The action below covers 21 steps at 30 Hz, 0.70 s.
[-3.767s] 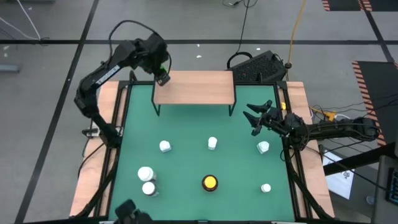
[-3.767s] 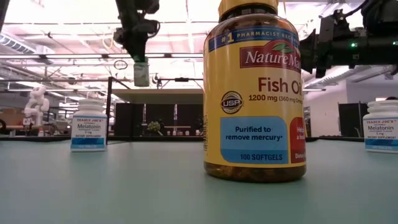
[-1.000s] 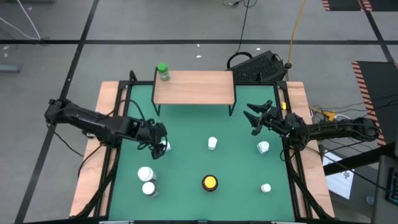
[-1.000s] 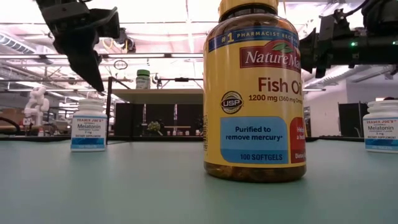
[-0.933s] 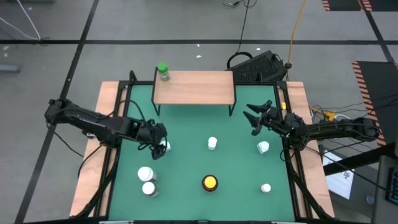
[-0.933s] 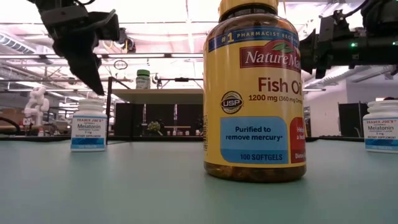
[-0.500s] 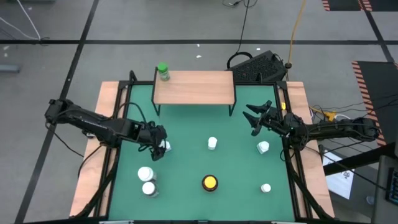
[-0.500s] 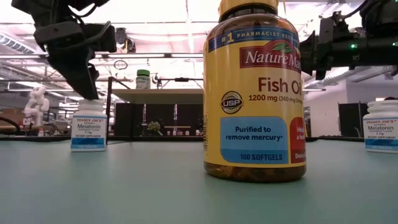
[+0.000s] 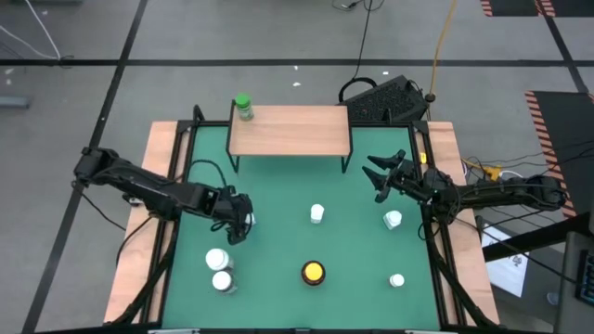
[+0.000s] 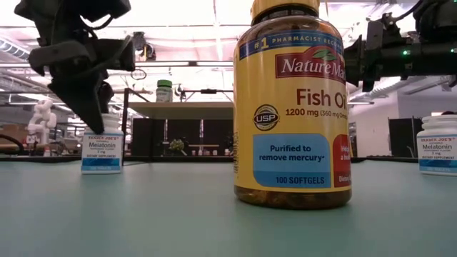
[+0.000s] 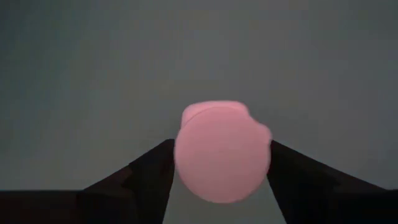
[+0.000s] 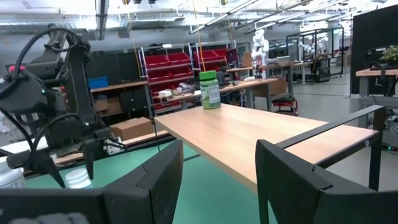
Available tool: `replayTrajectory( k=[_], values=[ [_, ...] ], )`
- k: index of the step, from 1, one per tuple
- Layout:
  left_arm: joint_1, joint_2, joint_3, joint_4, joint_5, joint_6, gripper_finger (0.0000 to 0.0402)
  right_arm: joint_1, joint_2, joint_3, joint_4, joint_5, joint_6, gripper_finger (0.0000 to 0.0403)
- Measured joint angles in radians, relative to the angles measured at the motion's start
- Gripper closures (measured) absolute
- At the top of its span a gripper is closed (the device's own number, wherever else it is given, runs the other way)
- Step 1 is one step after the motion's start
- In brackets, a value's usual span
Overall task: Pick and place medicine bottles onto shelf by color
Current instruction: Put the top left white supplement bottle on the shelf
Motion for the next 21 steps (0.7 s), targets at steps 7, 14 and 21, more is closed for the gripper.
replayTrajectory(
  k=[7, 14, 21],
  values=[
    [0.0, -0.003, 0.0, 0.001, -0.001, 0.009, 0.0235, 0.0, 0.001, 0.0, 0.0, 0.001, 0.001, 0.0204],
    [0.014, -0.003, 0.075, -0.109, -0.001, 0.06, 0.0235, 0.0, 0.001, 0.0, 0.008, 0.001, 0.001, 0.0204],
    [0.103, -0.004, 0.312, -0.34, -0.029, 0.277, 0.0215, 0.0, 0.001, 0.0, 0.015, 0.002, -0.005, 0.0204]
  ],
)
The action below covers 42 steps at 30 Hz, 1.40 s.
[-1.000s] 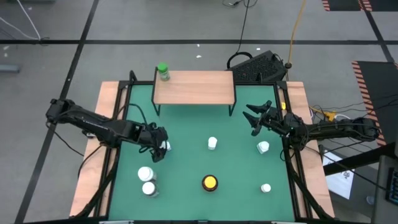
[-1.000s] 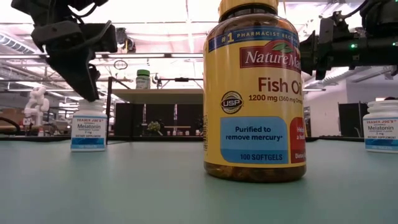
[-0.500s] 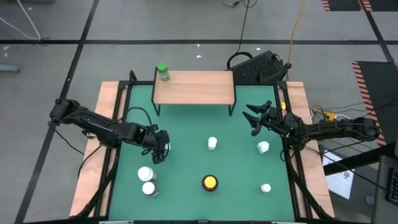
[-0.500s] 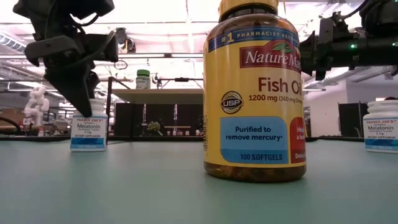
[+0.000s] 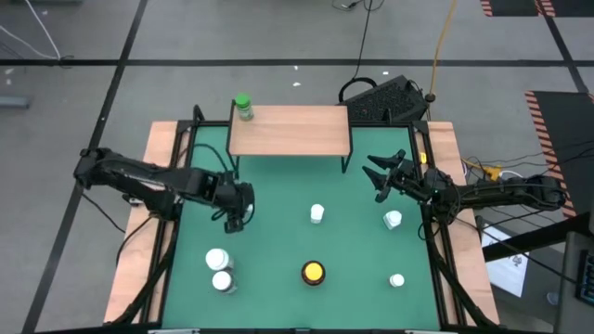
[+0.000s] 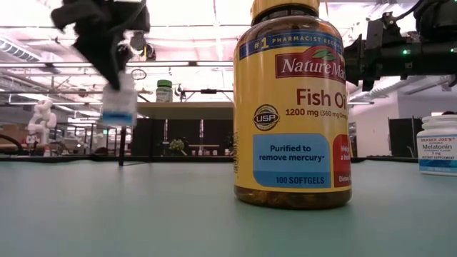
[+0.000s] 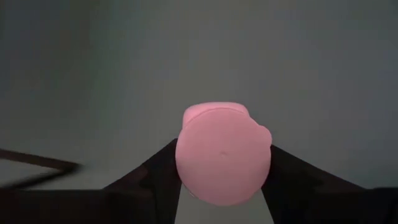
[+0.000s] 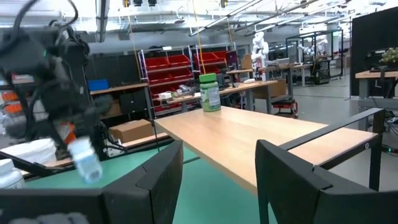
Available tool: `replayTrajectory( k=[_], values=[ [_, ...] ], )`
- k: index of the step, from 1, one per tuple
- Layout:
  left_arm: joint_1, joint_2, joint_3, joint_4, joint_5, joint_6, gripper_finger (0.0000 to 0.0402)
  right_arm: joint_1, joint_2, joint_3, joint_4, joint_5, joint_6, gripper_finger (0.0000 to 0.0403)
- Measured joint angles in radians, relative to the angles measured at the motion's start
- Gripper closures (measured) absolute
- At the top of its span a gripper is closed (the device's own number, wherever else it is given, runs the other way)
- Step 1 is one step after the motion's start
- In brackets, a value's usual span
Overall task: Pick and place medicine bottles onto shelf by color
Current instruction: Put the top left white supplement bottle on the shelf
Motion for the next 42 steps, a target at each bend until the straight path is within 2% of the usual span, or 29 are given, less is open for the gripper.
replayTrajectory(
  k=[5, 9, 15, 18, 24, 42],
  values=[
    [0.129, 0.0, 0.172, -0.108, -0.055, 0.191, 0.0227, 0.0, 0.0, 0.0, -0.001, 0.0, -0.005, 0.0204],
    [0.244, 0.0, 0.291, -0.148, -0.056, 0.317, 0.0223, 0.0, 0.0, 0.0, -0.001, -0.001, -0.009, 0.0204],
    [0.407, 0.0, 0.397, -0.145, -0.044, 0.499, 0.0218, 0.0, 0.0, 0.0, -0.001, -0.001, -0.02, 0.0204],
    [0.494, 0.0, 0.412, -0.13, -0.024, 0.568, 0.0217, 0.0, 0.0, 0.0, -0.002, -0.001, -0.021, 0.0204],
    [0.646, 0.032, 0.414, -0.088, 0.086, 0.653, 0.0216, 0.0, 0.0, 0.0, -0.003, 0.0, -0.028, 0.0204],
    [0.875, 0.186, 0.414, -0.073, 0.159, 0.76, 0.0216, 0.0, 0.0, 0.0, -0.031, 0.003, -0.036, 0.0204]
  ],
)
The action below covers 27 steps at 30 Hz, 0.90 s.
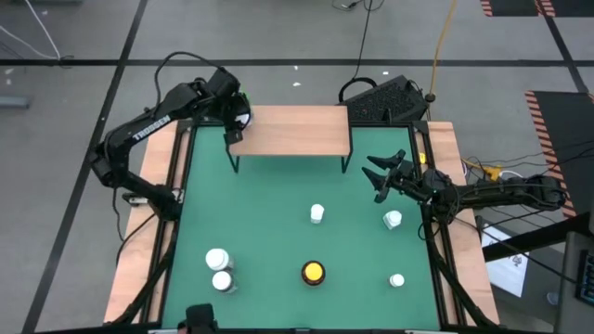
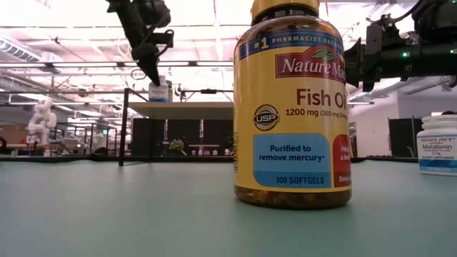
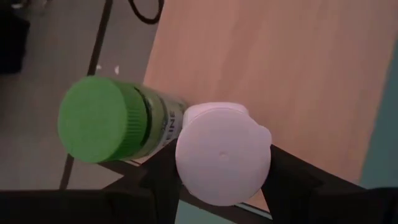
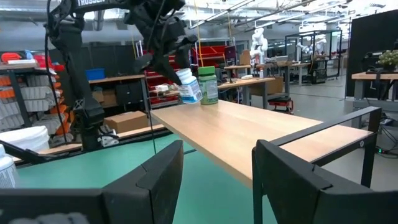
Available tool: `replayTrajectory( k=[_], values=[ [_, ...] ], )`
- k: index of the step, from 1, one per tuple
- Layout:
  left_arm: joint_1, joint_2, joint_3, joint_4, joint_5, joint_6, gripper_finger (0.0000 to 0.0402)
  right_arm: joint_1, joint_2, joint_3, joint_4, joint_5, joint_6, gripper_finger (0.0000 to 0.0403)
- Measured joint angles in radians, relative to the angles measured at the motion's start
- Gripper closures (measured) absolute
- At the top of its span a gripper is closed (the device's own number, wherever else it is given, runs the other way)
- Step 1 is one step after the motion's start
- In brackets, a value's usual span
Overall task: Pick and place medicine bottles onto shelf by color
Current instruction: Put the top left white supplement bottle on the shelf
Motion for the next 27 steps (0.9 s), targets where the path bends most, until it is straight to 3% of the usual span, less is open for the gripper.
replayTrajectory(
  k=[7, 27],
  values=[
    [0.014, 0.018, 0.0, -0.001, 0.083, 0.038, 0.0215, 0.0, 0.0, 0.0, -0.001, 0.0, 0.0, 0.0204],
    [0.014, 0.018, 0.0, -0.01, 0.084, 0.046, 0.0205, 0.0, 0.0, 0.0, -0.002, 0.0, 0.004, 0.0204]
  ],
)
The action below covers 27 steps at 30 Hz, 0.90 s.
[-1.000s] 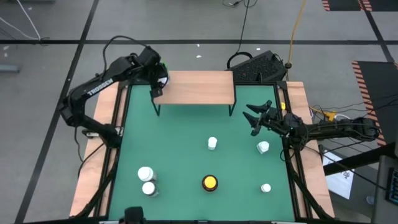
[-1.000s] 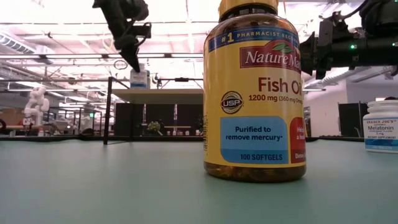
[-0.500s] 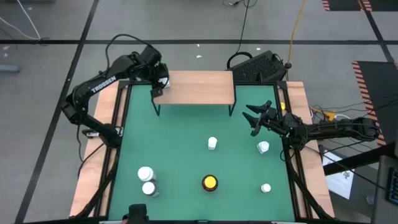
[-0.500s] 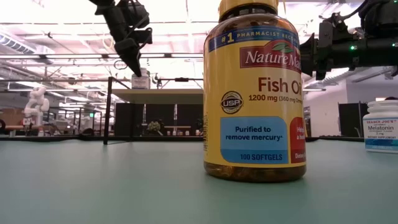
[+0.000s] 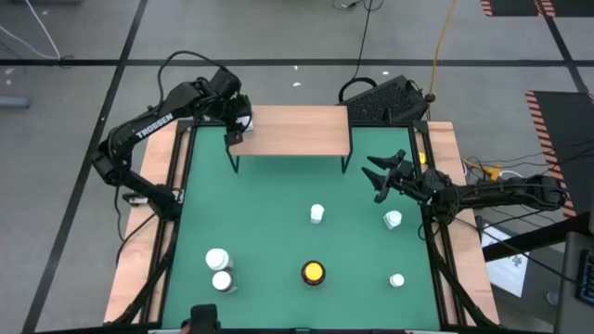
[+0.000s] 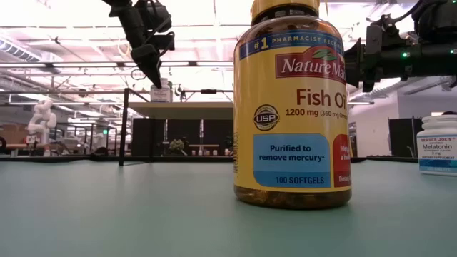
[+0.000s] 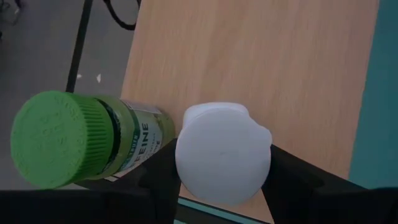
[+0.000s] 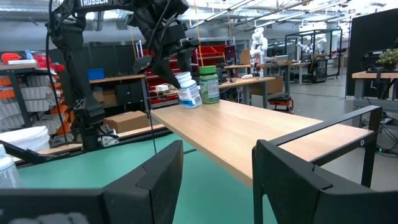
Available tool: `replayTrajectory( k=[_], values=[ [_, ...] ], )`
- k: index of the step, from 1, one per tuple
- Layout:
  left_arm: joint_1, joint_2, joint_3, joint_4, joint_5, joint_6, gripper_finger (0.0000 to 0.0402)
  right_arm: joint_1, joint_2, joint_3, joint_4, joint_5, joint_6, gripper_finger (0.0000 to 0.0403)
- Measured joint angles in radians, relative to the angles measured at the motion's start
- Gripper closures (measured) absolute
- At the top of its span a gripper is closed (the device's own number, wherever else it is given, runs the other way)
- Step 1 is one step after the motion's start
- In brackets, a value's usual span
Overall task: Pick and place medicine bottles onto shelf by color
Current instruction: Put the top left white supplement bottle on the shelf, then put the middle left white supplement bottle on the shelf
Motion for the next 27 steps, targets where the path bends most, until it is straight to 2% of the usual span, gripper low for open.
replayTrajectory(
  k=[6, 9, 18, 27],
  values=[
    [0.0, 0.0, 0.0, -0.009, -0.018, -0.014, 0.0151, 0.0, 0.0, 0.0, 0.0, 0.0, 0.003, 0.0204],
    [0.0, 0.0, 0.0, -0.005, -0.053, -0.021, 0.0138, 0.0, 0.0, 0.0, 0.0, 0.0, 0.003, 0.0204],
    [-0.02, -0.061, 0.0, -0.006, -0.108, -0.012, 0.0173, 0.0, 0.0, 0.0, 0.008, 0.0, 0.012, 0.0204],
    [-0.056, -0.16, 0.0, -0.031, -0.13, -0.059, 0.0176, 0.0, 0.0, 0.0, 0.018, -0.001, 0.015, 0.0204]
  ],
)
